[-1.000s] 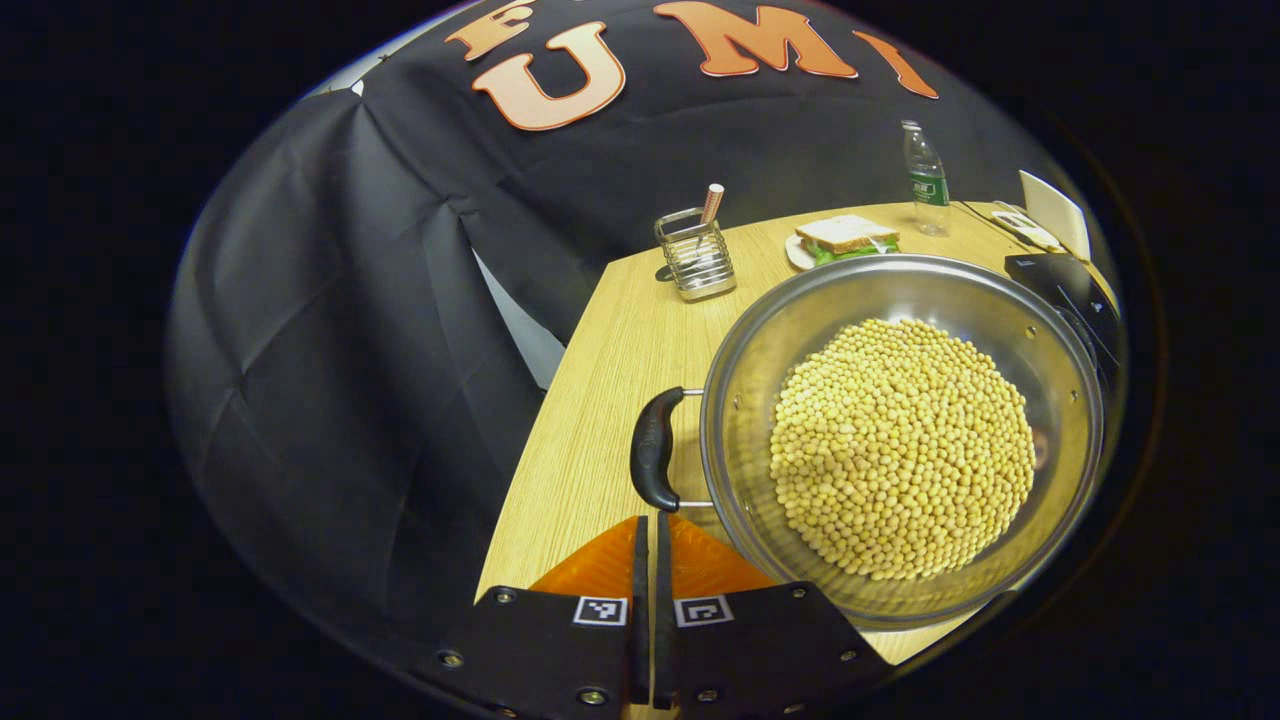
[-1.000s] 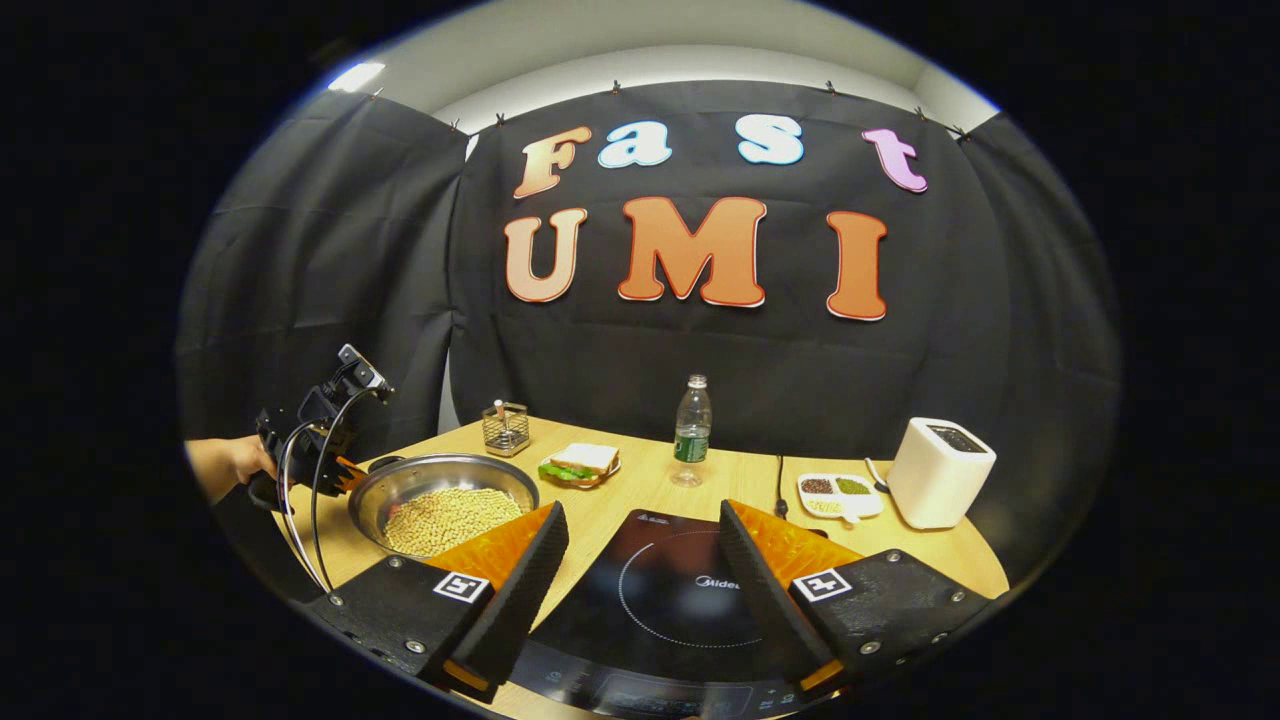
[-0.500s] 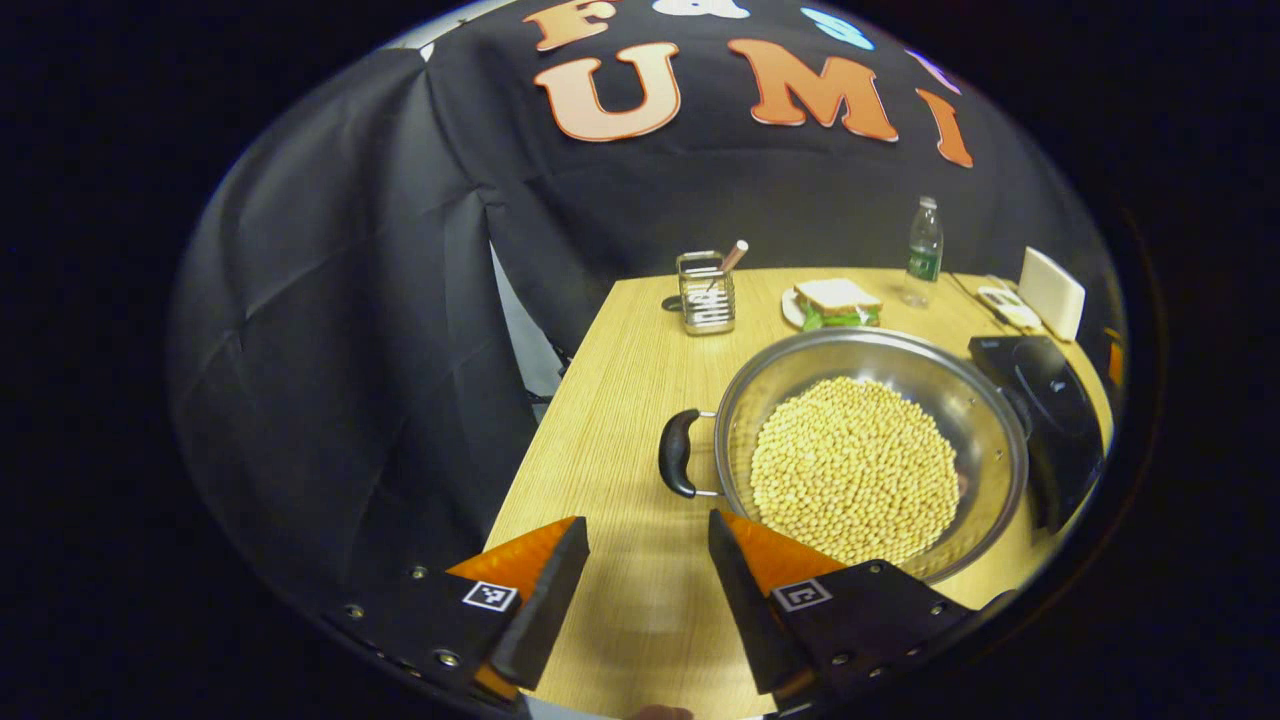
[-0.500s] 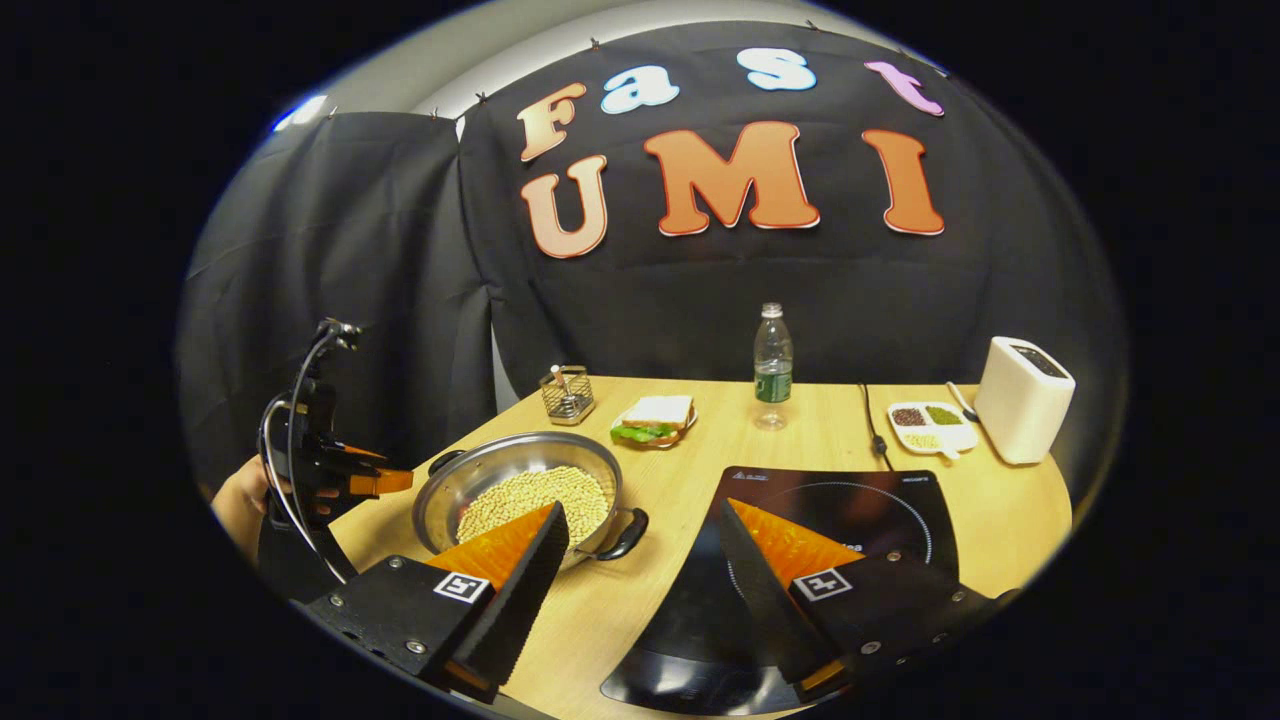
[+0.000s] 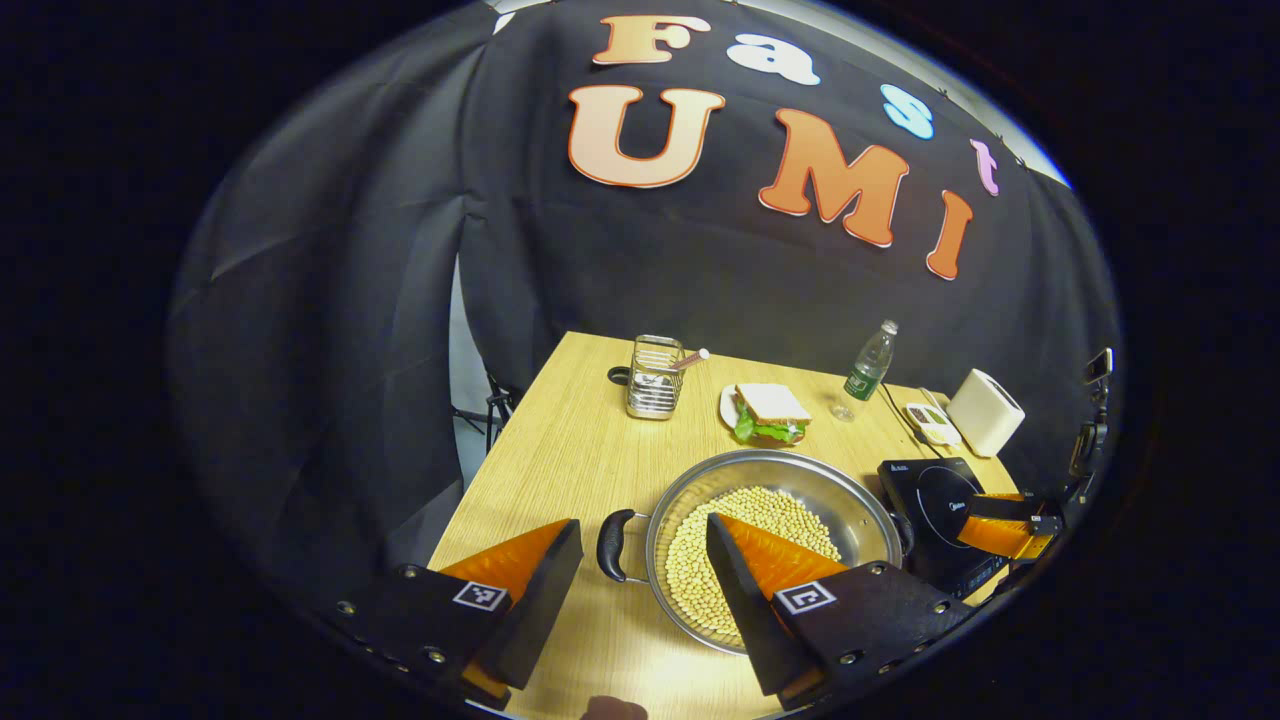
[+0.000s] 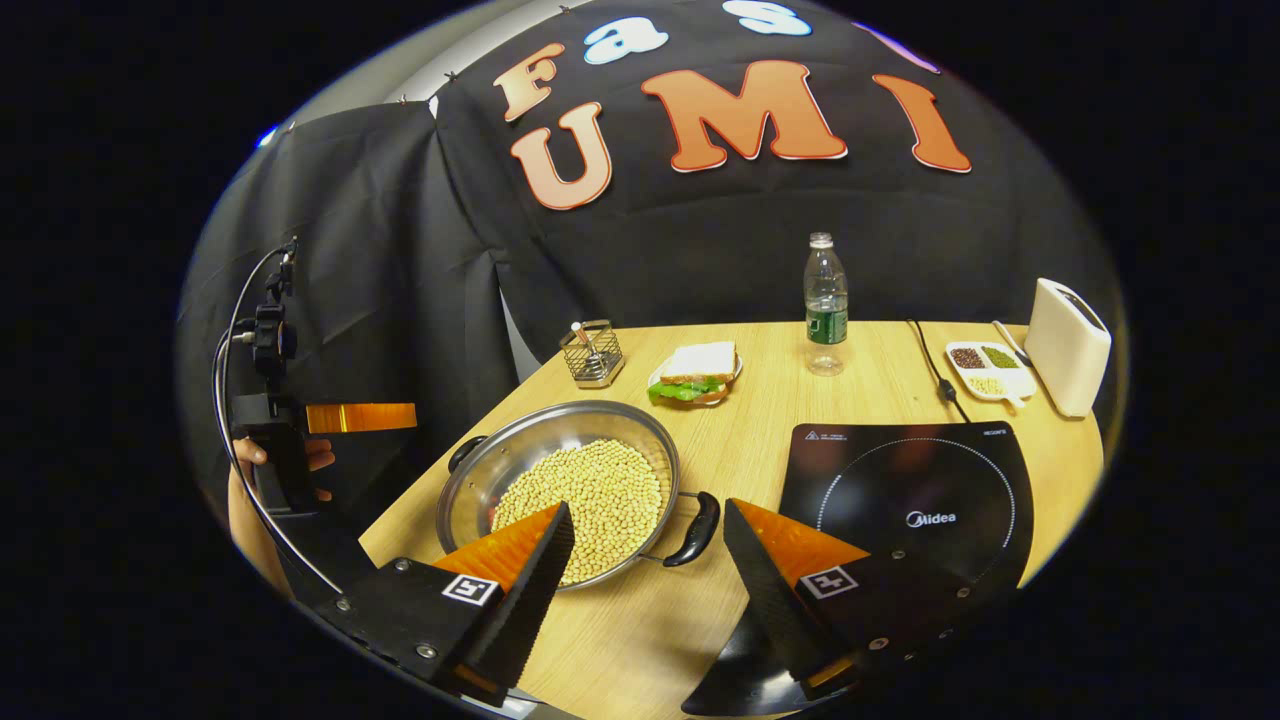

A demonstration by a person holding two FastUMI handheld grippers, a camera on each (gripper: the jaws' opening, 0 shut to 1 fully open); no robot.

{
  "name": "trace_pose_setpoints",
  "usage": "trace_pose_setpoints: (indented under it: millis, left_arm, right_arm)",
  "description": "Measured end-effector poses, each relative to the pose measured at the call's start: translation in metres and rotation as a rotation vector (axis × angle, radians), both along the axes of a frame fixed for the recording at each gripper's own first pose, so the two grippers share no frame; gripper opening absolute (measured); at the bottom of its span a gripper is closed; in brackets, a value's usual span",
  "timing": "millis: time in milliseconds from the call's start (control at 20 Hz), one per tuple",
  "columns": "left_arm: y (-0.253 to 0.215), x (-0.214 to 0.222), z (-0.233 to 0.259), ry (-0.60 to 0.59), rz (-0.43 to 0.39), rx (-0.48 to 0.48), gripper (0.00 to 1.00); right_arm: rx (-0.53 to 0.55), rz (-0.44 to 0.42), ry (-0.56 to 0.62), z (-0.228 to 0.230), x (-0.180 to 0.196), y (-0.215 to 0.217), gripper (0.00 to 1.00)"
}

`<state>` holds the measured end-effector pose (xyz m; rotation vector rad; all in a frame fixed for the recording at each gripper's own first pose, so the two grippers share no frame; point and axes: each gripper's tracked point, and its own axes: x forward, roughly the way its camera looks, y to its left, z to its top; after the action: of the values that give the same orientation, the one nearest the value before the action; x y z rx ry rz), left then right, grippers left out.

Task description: First push the handle of the pot to place it horizontally, then grasp the pot with both hands and set it on the induction cooktop.

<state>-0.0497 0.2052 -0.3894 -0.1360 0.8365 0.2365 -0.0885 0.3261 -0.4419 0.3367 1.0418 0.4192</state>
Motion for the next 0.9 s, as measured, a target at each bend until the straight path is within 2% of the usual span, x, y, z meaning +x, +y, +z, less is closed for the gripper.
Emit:
trace_pose_setpoints:
  millis: [250, 400, 450, 900]
  left_arm:
    - [-0.001, 0.0, -0.056, 0.145, -0.051, 0.081, 0.82]
    - [0.015, -0.005, -0.082, 0.222, -0.059, 0.174, 0.83]
    - [0.018, -0.007, -0.088, 0.242, -0.063, 0.179, 0.83]
    - [0.02, 0.003, -0.111, 0.233, -0.066, 0.213, 0.88]
  right_arm:
    - [-0.067, 0.009, 0.057, -0.033, 0.001, 0.008, 0.95]
    - [-0.099, 0.015, 0.105, -0.052, -0.002, 0.012, 0.95]
    - [-0.104, 0.018, 0.115, -0.057, -0.003, 0.015, 0.95]
    - [-0.171, -0.014, 0.191, -0.092, -0.009, 0.021, 0.93]
